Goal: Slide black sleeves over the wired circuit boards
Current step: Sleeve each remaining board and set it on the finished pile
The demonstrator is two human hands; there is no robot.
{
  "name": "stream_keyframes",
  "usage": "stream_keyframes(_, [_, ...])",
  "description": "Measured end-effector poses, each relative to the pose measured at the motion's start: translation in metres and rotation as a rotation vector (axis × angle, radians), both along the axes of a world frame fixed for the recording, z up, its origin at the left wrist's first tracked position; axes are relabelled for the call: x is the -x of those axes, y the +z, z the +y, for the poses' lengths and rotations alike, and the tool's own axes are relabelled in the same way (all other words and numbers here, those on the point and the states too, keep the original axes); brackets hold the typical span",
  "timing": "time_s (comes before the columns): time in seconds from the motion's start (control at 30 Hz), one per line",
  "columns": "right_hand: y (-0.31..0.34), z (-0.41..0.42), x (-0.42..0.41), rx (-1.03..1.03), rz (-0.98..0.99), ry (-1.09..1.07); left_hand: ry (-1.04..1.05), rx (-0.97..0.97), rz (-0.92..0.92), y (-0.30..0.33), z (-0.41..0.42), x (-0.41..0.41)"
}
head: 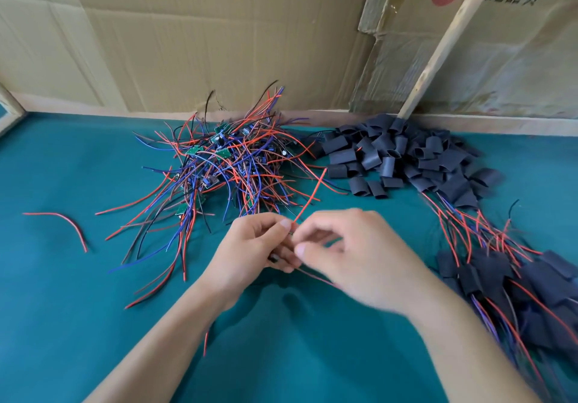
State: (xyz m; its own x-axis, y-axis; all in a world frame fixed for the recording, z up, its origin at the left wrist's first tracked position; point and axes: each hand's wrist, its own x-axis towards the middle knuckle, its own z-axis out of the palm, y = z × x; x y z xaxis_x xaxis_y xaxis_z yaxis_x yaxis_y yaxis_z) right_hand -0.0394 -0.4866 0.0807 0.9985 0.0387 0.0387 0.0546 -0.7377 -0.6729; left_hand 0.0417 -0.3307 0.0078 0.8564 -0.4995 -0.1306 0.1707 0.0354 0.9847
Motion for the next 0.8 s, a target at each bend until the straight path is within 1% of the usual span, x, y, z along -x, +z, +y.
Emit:
stream_keyframes(0.03, [-0.001,-0.013,-0.007,-0.029,-0.046,-0.072,0.011,0.012,0.008,0.000,-0.001,-0.001])
stream_keyframes(0.1, [-0.008,-0.042,-0.023,0.028,-0.130,-0.261,0.024,0.020,0.010,0.000,-0.001,-0.002])
stream_keyframes(0.17, [-0.019,-0.069,-0.044,0.155,-0.145,-0.452,0.024,0.014,-0.006,-0.001,0.000,-0.002])
stream_keyframes(0.2, [-0.023,-0.079,-0.054,0.235,-0.119,-0.515,0.022,0.002,-0.021,-0.001,0.000,-0.002])
stream_keyframes(0.27, [-0.033,-0.089,-0.070,0.361,-0.042,-0.560,0.023,-0.042,-0.062,-0.002,0.000,-0.003])
stream_keyframes(0.37, [-0.046,-0.091,-0.084,0.424,-0.003,-0.553,0.018,-0.086,-0.103,-0.001,0.002,-0.004])
stream_keyframes(0.53, [-0.055,-0.093,-0.093,0.356,-0.015,-0.604,-0.020,-0.107,-0.106,0.000,0.003,-0.004])
stream_keyframes(0.67, [-0.049,-0.095,-0.092,0.165,-0.016,-0.610,-0.041,-0.097,-0.100,0.001,0.003,-0.003])
stream_keyframes(0.73, [-0.042,-0.089,-0.080,0.082,-0.072,-0.584,-0.049,-0.086,-0.093,0.001,0.003,-0.003])
stream_keyframes(0.8, [-0.039,-0.073,-0.061,-0.062,-0.149,-0.542,-0.051,-0.079,-0.091,0.001,0.003,-0.003])
